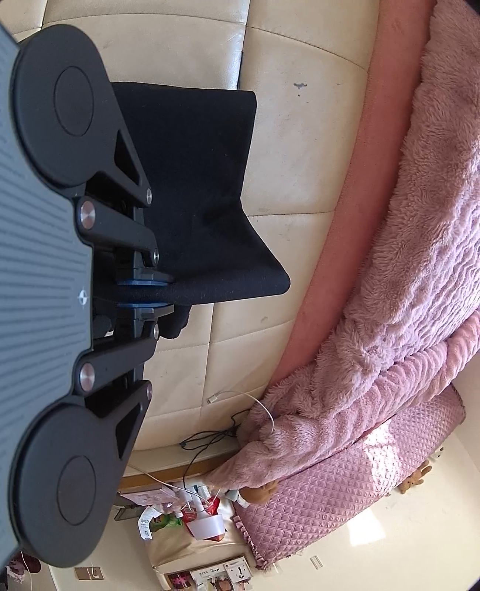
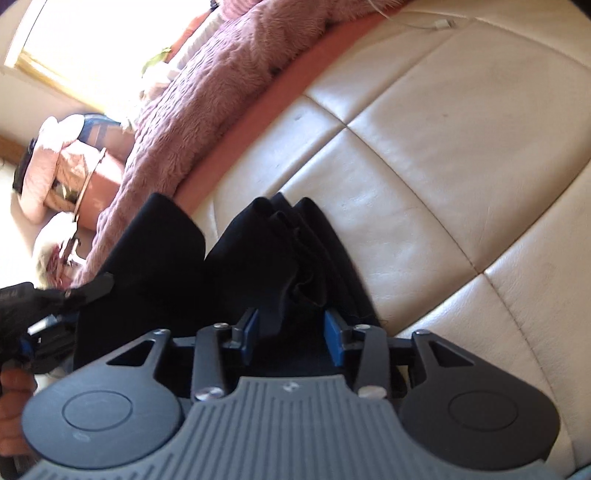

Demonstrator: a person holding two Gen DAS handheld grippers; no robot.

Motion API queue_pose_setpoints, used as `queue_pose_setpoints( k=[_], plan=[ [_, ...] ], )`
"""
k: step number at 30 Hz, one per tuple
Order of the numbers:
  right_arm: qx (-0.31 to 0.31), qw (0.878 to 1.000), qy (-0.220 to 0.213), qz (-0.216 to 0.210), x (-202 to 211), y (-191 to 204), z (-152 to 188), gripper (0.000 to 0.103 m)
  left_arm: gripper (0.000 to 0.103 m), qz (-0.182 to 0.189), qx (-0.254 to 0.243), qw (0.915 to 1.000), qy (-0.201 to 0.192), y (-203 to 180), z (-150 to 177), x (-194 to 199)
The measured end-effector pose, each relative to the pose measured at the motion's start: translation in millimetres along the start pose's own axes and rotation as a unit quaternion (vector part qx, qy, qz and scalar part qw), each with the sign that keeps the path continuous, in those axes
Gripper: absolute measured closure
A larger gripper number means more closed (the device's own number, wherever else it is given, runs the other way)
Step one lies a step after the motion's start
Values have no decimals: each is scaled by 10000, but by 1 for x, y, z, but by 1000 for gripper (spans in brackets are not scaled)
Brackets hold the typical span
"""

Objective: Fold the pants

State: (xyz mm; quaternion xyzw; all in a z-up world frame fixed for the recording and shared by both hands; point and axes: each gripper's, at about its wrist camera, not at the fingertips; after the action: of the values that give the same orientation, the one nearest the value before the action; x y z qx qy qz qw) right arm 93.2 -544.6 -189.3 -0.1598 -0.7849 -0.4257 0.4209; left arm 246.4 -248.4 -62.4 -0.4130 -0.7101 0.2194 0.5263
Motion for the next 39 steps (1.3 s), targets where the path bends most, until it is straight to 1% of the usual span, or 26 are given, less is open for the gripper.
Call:
queue_pose_setpoints(
  k=[1,3,4,5,9,10,11,12,13,14,15,16,17,18,19,21,24,30,31,32,33,35,37,39],
  plan=[
    [3,10000,-35,0,-1,2,-2,68,95,11,17,10000,-8,0,0,0],
    [103,9999,-88,22,-1,10,-4,73,95,36,61,10000,-35,1,0,0],
    [165,9998,-112,19,0,14,-5,91,95,50,85,9999,-54,2,0,2],
    [235,9996,-143,37,0,19,-4,100,95,62,104,9999,-85,2,1,4],
    [499,9981,-344,102,5,40,-5,102,95,107,134,9996,-227,4,1,12],
    [559,9977,-389,23,8,47,-6,103,95,119,145,9995,-266,5,1,14],
    [673,9963,-511,-158,15,55,-7,103,95,131,155,9994,-290,5,0,16],
    [886,9921,-770,-441,26,66,-6,103,95,140,160,9993,-306,5,-1,17],
    [1241,9837,-1105,-691,41,78,-4,103,95,159,160,9992,-326,5,-1,19],
    [1647,9733,-1386,-793,54,88,0,103,95,199,161,9991,-347,5,-2,20],
    [1888,9684,-1492,-655,58,92,3,103,95,221,159,9990,-348,4,-2,20],
    [1885,9720,-1354,-380,53,89,4,103,95,213,143,9991,-333,3,-2,19],
    [1731,9796,-1015,-67,42,79,2,103,95,193,131,9993,-305,2,-2,18],
    [1518,9861,-657,155,31,65,1,103,95,184,124,9994,-271,1,-2,17],
    [1326,9896,-431,351,23,52,2,103,95,188,111,9995,-241,1,-1,15],
    [1171,9906,-319,635,16,35,3,103,95,206,115,9996,-180,0,1,11],
    [1034,9921,-236,666,12,26,1,103,95,224,60,9997,-74,-5,3,1],
    [1052,9916,-233,716,13,24,3,102,95,207,-82,9997,103,-22,0,-18],
    [1078,9911,-269,728,18,24,4,100,95,196,-120,9997,124,-26,0,-20],
    [1126,9898,-383,783,24,24,4,92,95,203,-153,9996,133,-30,1,-21],
    [1186,9882,-506,828,28,24,4,80,95,220,-187,9995,140,-34,1,-21],
    [1318,9859,-495,903,31,22,2,78,95,180,-242,9994,183,-41,3,-23],
    [1239,9881,-237,883,20,13,2,78,95,71,-242,9993,284,-47,4,-29],
    [1184,9891,-199,852,13,9,3,79,95,-10,-258,9990,364,-52,7,-38]
  ],
)
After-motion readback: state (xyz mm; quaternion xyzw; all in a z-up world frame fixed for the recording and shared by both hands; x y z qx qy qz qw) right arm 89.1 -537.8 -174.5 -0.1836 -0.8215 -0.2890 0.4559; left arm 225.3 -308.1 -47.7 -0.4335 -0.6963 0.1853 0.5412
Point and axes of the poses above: each gripper's, at about its wrist camera, not at the fingertips, and x roughly against the way its jaws point, y to its left, z to its underside, and after that the axes turned 12 degrees about z, right-handed
